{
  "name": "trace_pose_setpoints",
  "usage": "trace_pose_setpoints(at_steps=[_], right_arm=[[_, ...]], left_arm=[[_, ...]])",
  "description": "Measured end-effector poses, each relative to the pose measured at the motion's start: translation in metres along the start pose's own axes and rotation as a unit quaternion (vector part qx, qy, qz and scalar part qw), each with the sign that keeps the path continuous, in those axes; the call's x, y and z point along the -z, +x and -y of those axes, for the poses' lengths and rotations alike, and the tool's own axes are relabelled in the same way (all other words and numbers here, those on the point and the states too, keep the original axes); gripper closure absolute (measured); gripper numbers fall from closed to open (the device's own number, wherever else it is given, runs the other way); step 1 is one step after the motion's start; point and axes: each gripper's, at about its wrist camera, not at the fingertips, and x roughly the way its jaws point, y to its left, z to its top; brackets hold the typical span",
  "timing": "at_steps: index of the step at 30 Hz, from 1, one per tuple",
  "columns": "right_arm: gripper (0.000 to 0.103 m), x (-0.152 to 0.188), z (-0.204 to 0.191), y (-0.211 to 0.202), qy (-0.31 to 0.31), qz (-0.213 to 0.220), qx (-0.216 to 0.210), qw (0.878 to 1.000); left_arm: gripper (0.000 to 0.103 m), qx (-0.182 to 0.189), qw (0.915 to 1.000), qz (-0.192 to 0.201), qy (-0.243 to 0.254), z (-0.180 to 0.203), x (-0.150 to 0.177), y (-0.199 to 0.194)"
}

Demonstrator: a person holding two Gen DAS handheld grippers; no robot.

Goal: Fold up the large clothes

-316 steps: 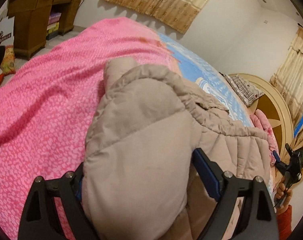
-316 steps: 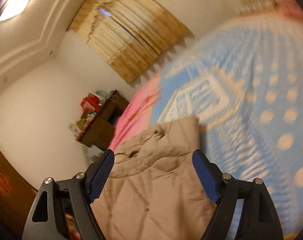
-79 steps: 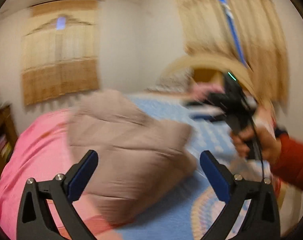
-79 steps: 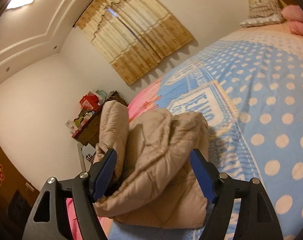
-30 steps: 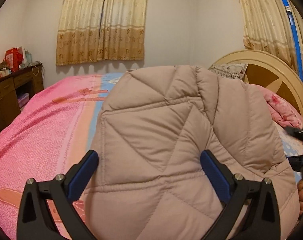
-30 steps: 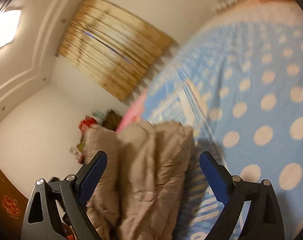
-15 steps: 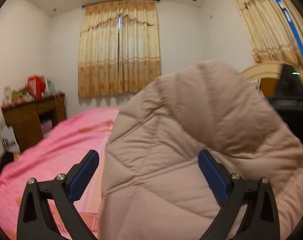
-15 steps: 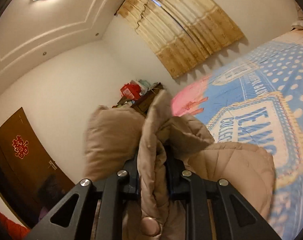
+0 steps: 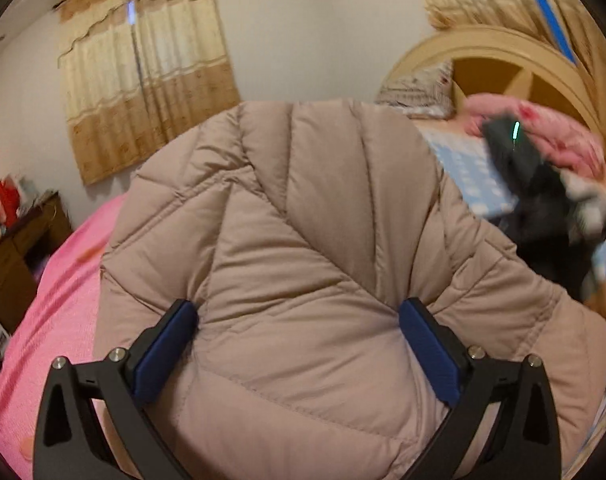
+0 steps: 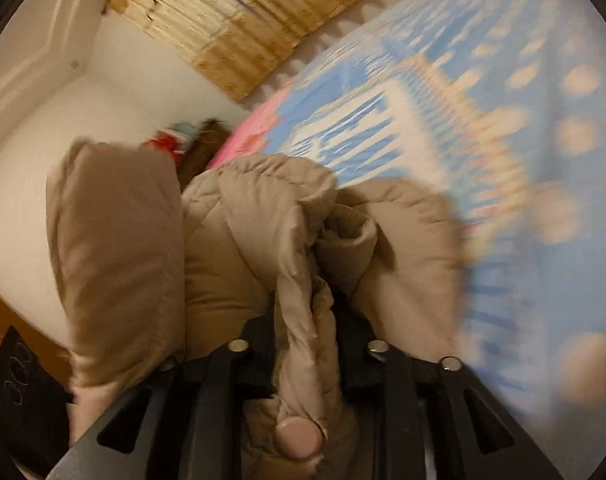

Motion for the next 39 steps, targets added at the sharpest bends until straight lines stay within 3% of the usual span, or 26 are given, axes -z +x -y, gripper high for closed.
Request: trace_pose_setpoints(at_steps=[2,4,6,9,11,15,18,21,24,26,27,32,36,39], right_arm=[[0.059,-0.002,-0.008,-0.04,-0.013,0.06,0.033,0.998],[0.059,-0.009,-0.026,-0.075,-0.039,0.112,0.025,0.993],[0.059,-0.017,-0.061,-0.092,-0.087,0.126,-0.008,0.988],[0.059,-0.025,-0.118,-0.079,-0.166,0.09,-0.039,0.981],[0.059,-0.028,-0.135,-0.06,-0.171,0.064,-0.038,0.982],[0.063,-0.035,-0.095,0.008,-0.085,-0.017,0.016,0.996],[0.064,-0.018,-0.077,0.015,-0.076,-0.006,0.029,0.997],[0.064,-0.007,-0.081,0.022,-0.12,0.017,0.082,0.989],[0.064,-0.003,-0.08,0.025,-0.144,0.032,0.107,0.983],[0.064,-0.009,-0.077,0.034,-0.142,0.035,0.107,0.983],[0.064,-0.011,-0.072,0.035,-0.136,0.033,0.102,0.985],[0.064,-0.003,-0.068,0.029,-0.135,0.038,0.102,0.985],[0.064,-0.002,-0.065,0.029,-0.13,0.041,0.095,0.986],[0.064,-0.001,-0.064,0.026,-0.124,0.044,0.089,0.987]], left_arm=[[0.0,-0.004,1.0,0.003,0.001,0.0,0.003,0.001],[0.0,-0.003,1.0,0.003,-0.002,-0.001,0.003,0.0],[0.0,-0.004,1.0,0.004,0.001,0.0,0.003,0.0],[0.0,-0.009,0.9999,0.008,0.005,0.001,0.004,0.0],[0.0,-0.009,0.9999,0.011,0.002,0.002,0.007,-0.002],[0.0,-0.006,0.9996,0.026,0.001,0.0,0.014,-0.008],[0.0,0.006,0.9989,0.045,0.001,0.0,0.022,-0.021],[0.0,0.045,0.9979,0.043,-0.018,-0.008,0.029,-0.041],[0.0,0.075,0.9949,0.046,-0.049,-0.027,0.026,-0.069],[0.0,0.077,0.9932,0.054,-0.07,-0.043,0.018,-0.08],[0.0,0.058,0.9937,0.056,-0.078,-0.055,0.007,-0.083],[0.0,-0.042,0.9922,0.031,-0.113,-0.088,-0.046,-0.039],[0.001,-0.054,0.989,-0.039,-0.132,-0.092,-0.057,0.028],[0.0,-0.064,0.9838,-0.095,-0.137,-0.087,-0.036,0.071]])
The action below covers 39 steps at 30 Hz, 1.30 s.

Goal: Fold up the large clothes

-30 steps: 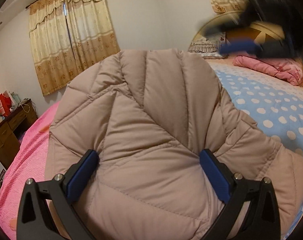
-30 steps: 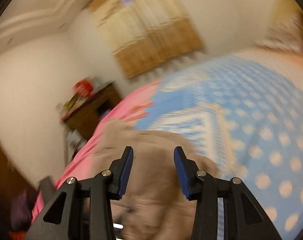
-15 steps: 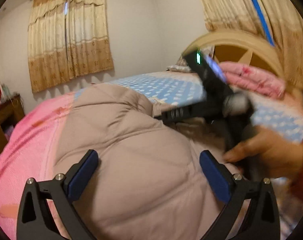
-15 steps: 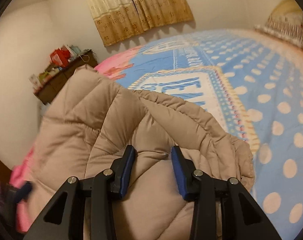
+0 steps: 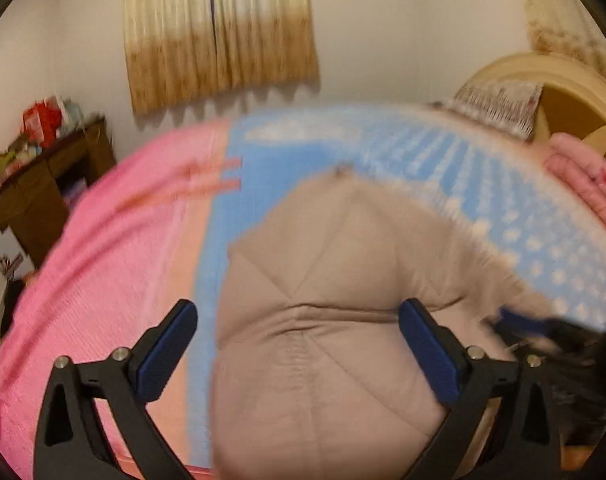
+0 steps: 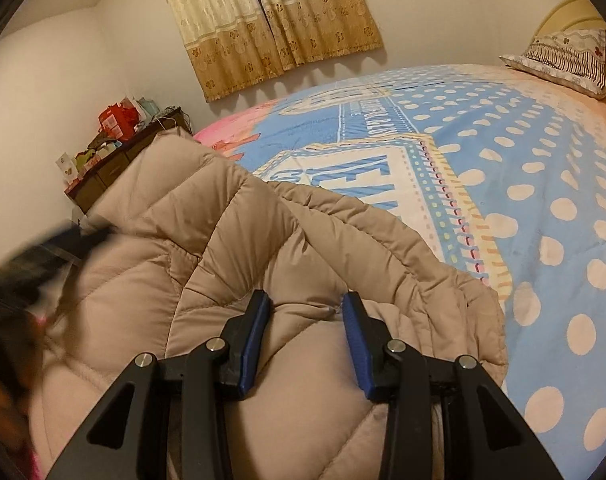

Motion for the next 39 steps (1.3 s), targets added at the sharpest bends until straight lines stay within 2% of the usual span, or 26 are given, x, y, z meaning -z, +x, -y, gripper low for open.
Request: trace_pose_setpoints(at_steps=[2,5,9,13,19,32,35,37,38,39], right_arm=[[0.064,0.0,0.004,0.002,0.007,-0.002,-0.01,1.0],[0.064,0.0,0.007,0.005,0.009,-0.005,-0.015,1.0],[0.064,-0.003,0.01,0.013,0.013,-0.015,-0.011,1.0],[0.064,-0.004,0.01,0.017,0.016,-0.018,0.002,1.0],[0.064,-0.005,0.008,0.02,0.014,-0.021,0.018,1.0],[0.062,-0.006,0.001,0.015,0.005,-0.015,0.036,0.999],[0.061,-0.011,-0.003,0.006,0.003,-0.029,0.044,0.999],[0.054,-0.017,-0.007,-0.013,0.005,-0.022,0.066,0.998],[0.049,-0.02,-0.01,-0.032,0.009,0.008,0.082,0.997],[0.034,-0.022,-0.011,-0.045,0.012,0.03,0.081,0.996]], left_arm=[[0.0,0.014,0.9995,0.0,-0.03,-0.008,0.006,0.008],[0.0,0.018,0.9989,-0.013,-0.04,-0.013,0.012,0.017],[0.0,-0.01,0.9994,-0.018,-0.027,-0.004,0.013,0.026],[0.0,0.003,0.9985,-0.039,-0.039,-0.007,0.015,0.036],[0.0,-0.026,0.9986,-0.039,-0.023,0.003,0.014,0.035],[0.0,-0.03,0.9986,-0.037,-0.022,0.002,0.013,0.036],[0.0,-0.03,0.9986,-0.037,-0.023,0.002,0.013,0.035],[0.0,-0.029,0.9986,-0.038,-0.025,0.001,0.012,0.035],[0.0,-0.029,0.9985,-0.038,-0.026,0.001,0.012,0.035],[0.0,-0.027,0.9985,-0.038,-0.029,-0.001,0.012,0.035]])
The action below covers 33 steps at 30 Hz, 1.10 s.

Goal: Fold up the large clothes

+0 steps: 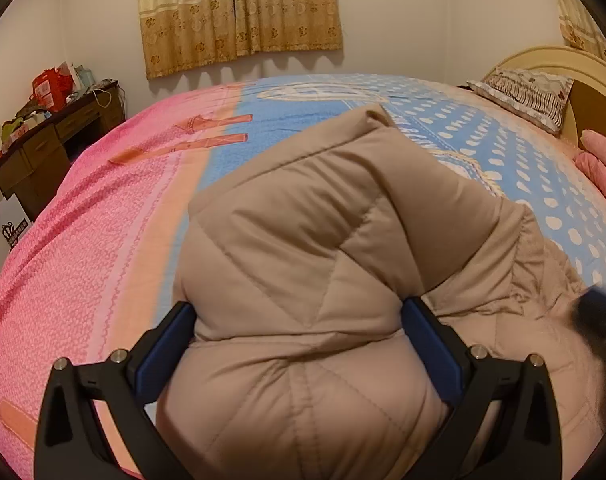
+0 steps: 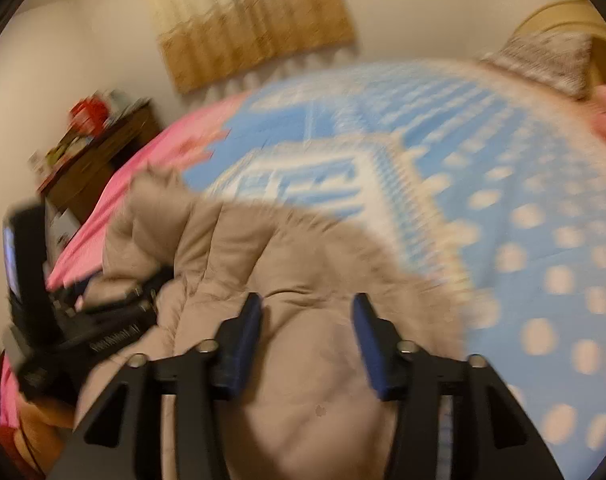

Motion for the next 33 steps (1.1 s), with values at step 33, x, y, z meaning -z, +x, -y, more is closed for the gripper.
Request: trace_pose_setpoints(at_steps=[33], right_arm=[[0.001,0.056,0.065,0.041,0.126,-0.063,-0.132,0.981]], left_arm=[[0.0,0.359,0.9139,-0.105,-0.158,-0.093,0.053,0.001]])
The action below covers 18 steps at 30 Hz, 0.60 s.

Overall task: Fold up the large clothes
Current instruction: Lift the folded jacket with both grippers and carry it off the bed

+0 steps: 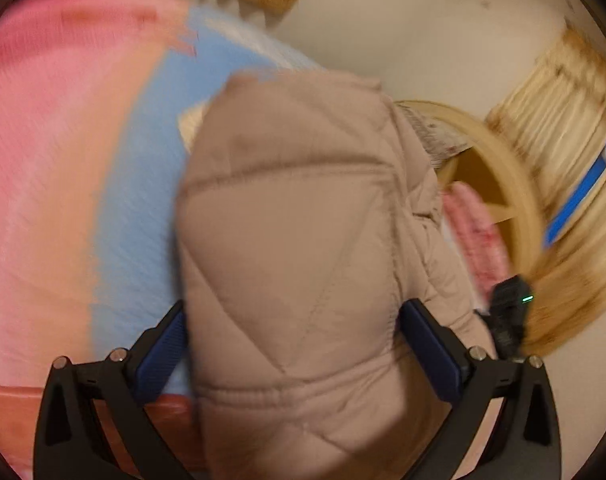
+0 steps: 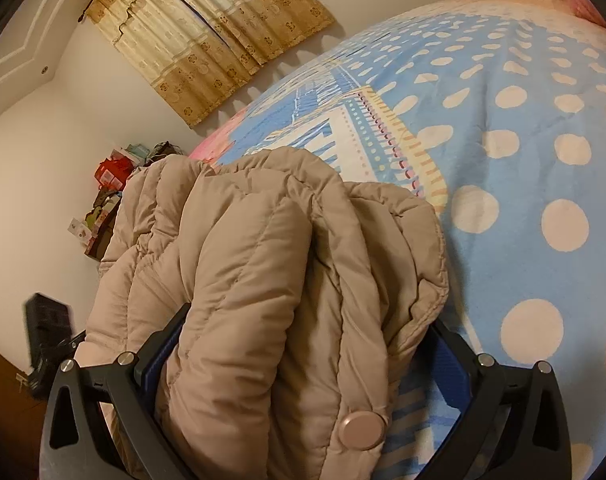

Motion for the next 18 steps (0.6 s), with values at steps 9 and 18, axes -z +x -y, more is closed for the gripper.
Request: trace_pose_setpoints(at_steps=[9,18], right_arm=[[0.035,0.017,-0.027,-0.007,0.011,-0.06,-0.087,0.994],[0.043,0.1,-0.106,-0.058,0.004,-0.099,-0.193,0.976]], left_arm=[[0.036,-0.001,0.9978,0.038,0.054,0.04,0.024,-0.034],[0.036,-0.031,0.9937,0.08,0.072,0.059,0.093,-0.164]])
